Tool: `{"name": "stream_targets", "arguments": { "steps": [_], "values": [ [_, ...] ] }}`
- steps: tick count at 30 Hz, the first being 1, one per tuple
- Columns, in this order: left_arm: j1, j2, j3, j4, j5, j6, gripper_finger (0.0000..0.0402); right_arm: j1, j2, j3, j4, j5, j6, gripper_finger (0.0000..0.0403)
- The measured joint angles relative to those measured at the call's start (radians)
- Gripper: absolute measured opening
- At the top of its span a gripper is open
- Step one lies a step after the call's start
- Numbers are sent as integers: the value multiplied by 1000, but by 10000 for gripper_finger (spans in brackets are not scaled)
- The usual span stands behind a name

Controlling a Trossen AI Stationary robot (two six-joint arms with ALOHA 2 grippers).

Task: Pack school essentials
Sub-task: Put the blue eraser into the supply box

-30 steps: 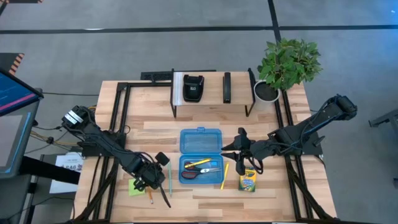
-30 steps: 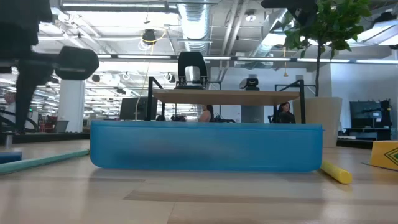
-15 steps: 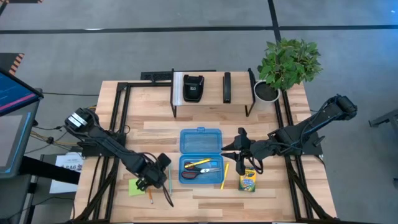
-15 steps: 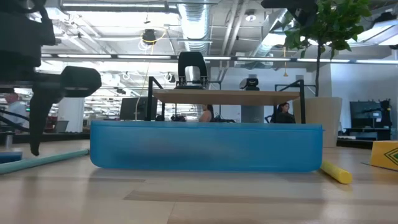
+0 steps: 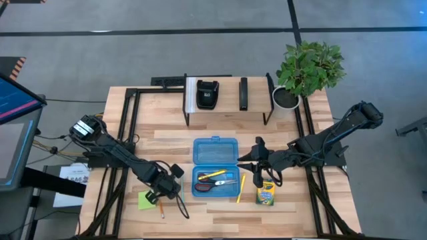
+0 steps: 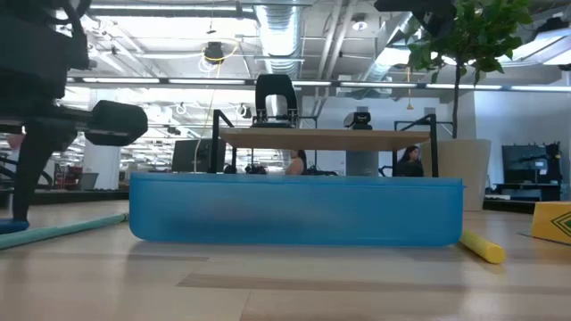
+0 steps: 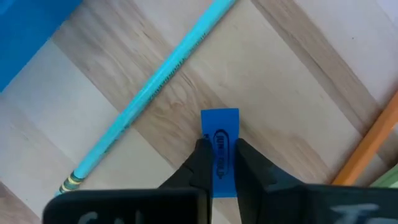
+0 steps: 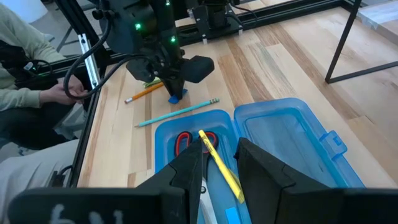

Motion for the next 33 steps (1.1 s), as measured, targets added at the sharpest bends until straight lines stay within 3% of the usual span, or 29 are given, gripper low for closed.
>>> {"name": "stream_targets", "arguments": {
  "steps": [11, 16, 21, 25, 33],
  "values": [
    [-13, -151, -9, -18, -84, -14, 4, 0, 0, 0, -1, 0, -1, 120],
    [-23, -173, -8, -21, -82, -31, 2, 0, 0, 0, 0, 0, -1, 120],
    [-24, -165, -6, -16, -72, -141, 3, 0, 0, 0, 0, 0, -1, 120],
    [-23, -165, -6, -10, -75, -228, 38, 0, 0, 0, -1, 0, -1, 120],
    [-22, -166, -5, 3, -108, -409, 178, 0, 0, 0, 0, 0, -4, 120]
  ]
}}
